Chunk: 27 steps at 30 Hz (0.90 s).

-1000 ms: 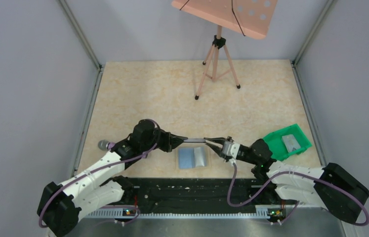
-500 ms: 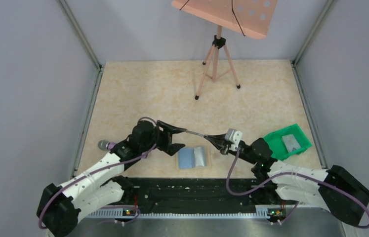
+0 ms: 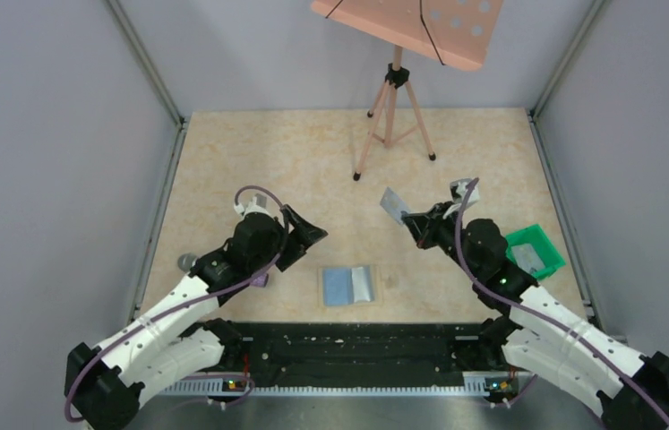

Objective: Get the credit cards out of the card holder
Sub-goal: Place the credit card in the storage box.

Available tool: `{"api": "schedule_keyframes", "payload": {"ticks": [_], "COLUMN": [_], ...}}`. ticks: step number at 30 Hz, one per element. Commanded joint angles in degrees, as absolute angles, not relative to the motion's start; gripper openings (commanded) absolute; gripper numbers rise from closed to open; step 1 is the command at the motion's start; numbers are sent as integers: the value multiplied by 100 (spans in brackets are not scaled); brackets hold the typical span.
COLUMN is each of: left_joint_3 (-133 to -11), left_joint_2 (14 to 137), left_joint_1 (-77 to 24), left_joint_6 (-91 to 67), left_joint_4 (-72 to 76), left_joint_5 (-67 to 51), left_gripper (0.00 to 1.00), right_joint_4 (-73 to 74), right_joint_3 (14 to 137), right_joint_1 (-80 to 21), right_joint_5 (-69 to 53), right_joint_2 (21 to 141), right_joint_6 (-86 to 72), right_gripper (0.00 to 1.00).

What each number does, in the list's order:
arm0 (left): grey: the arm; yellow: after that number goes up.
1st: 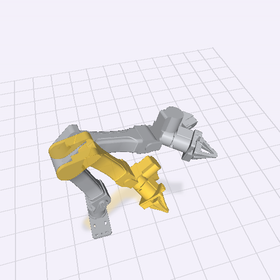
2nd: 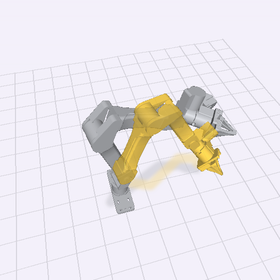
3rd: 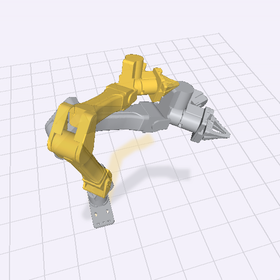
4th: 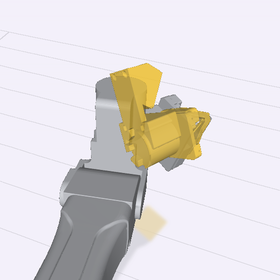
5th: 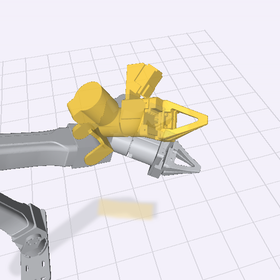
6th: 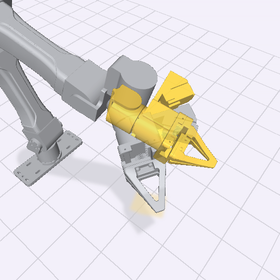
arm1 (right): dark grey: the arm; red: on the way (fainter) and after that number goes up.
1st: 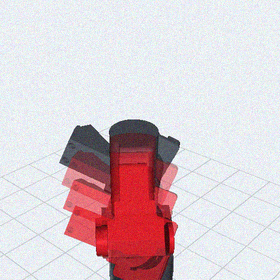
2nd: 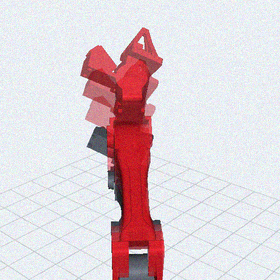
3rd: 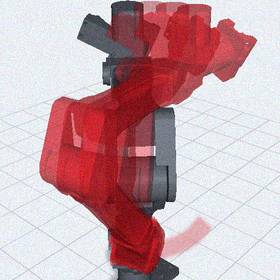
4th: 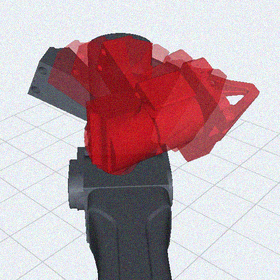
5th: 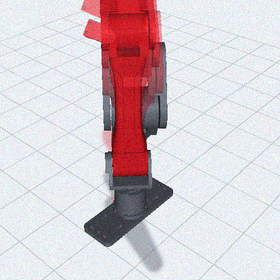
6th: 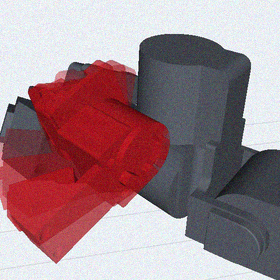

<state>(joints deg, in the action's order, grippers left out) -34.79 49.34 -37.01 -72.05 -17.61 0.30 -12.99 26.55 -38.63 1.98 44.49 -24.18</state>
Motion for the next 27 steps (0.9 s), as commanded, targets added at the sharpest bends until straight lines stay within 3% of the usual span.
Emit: {"api": "schedule_keyframes", "payload": {"ticks": [1, 7, 13, 19, 27], "left_joint_3": [-4176, -5218, -5530, -5530, -5240], "left_joint_2": [4846, 5417, 5917, 5963, 5583], "left_joint_1": [-3709, -3711, -3709, -3718, -3718], "left_joint_6": [-5017, -2808, -2103, -1972, -1986], "left_joint_4": [-2197, -3069, -3608, -3683, -3603], "left_joint_5": [705, 659, 799, 519, 679], "left_gripper": [90, 90, 90, 89, 89], "right_joint_4": [426, 2892, 4598, 5167, 5384], "right_joint_3": [2908, 4076, 5198, 5668, 5550], "right_joint_1": [-3471, -2754, -1253, 571, 2781], "right_joint_5": [837, 1270, 1014, 707, -994], "right_joint_2": [3976, 4179, 4530, 4750, 5715], "right_joint_6": [-3683, -4350, -4153, -3504, -2507], "right_gripper": [0, 0, 0, 0, 0]}}
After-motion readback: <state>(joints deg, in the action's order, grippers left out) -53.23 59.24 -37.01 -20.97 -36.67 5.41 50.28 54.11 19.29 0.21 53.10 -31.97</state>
